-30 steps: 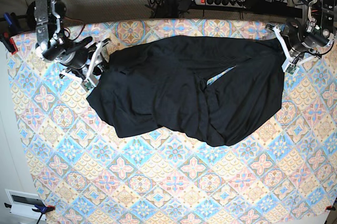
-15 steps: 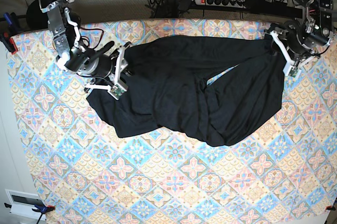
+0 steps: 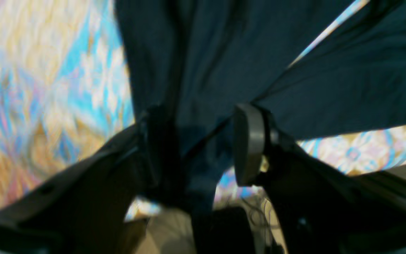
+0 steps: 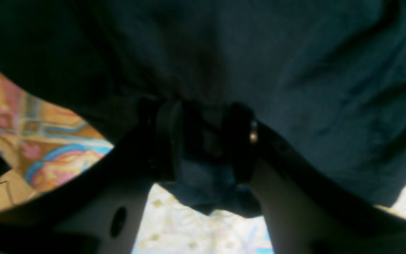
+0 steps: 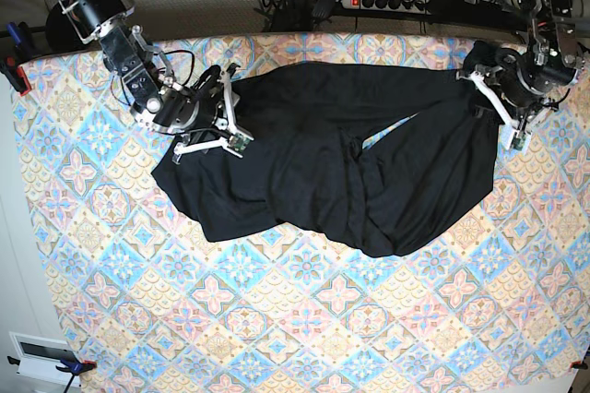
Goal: Layout the t-shirt on the table in an organized manner, then fold the t-shirt properly
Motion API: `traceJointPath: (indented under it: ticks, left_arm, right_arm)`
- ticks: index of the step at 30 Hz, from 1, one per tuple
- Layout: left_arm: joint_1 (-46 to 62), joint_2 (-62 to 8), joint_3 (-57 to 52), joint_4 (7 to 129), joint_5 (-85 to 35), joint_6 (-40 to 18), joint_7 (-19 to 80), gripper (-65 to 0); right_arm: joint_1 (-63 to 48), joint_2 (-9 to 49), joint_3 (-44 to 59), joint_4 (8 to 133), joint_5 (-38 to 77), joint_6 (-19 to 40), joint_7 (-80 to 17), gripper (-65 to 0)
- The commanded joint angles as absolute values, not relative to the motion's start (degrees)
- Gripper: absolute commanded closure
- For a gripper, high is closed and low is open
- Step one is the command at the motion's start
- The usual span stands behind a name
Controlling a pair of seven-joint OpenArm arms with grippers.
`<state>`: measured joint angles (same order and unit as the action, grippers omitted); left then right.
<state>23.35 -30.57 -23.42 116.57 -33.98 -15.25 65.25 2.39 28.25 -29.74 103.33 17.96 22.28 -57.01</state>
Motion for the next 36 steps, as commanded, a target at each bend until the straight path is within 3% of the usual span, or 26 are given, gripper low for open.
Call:
traceJointPath:
  ticks: [1,12,18,27,36]
  left_arm:
    - [23.3,-31.5,-24.0,117.3,-33.6,-15.1,64.7,-29.4]
    - [23.1,-31.5,-24.0,117.3,-33.6,-15.1,64.6,-29.4]
    - [23.1,-31.5,-24.0,117.3,-33.6,-15.1,64.5,-29.4]
    - [20.0,-31.5,-24.0,116.7,-33.5,-15.1,64.5,-29.4]
    - [12.4,-29.1,-24.0,116.4,-33.0,-14.9,64.7,-29.4]
  right_arm:
    - [1.9,29.0,-29.3,104.3,18.1,22.1,-56.6,-23.5]
    - [-1.3,29.9,-29.3,100.5,17.9,22.1,-55.3,-22.9]
    - [-5.2,32.7,-26.9,101.4,18.0,22.1,-54.5,-0.8]
    - [-19.0,34.9,-11.3,109.9,18.0,22.1,-54.5,-1.3]
    - [-21.7,36.1,-9.8,109.1,13.7,22.1,-56.5,-1.6]
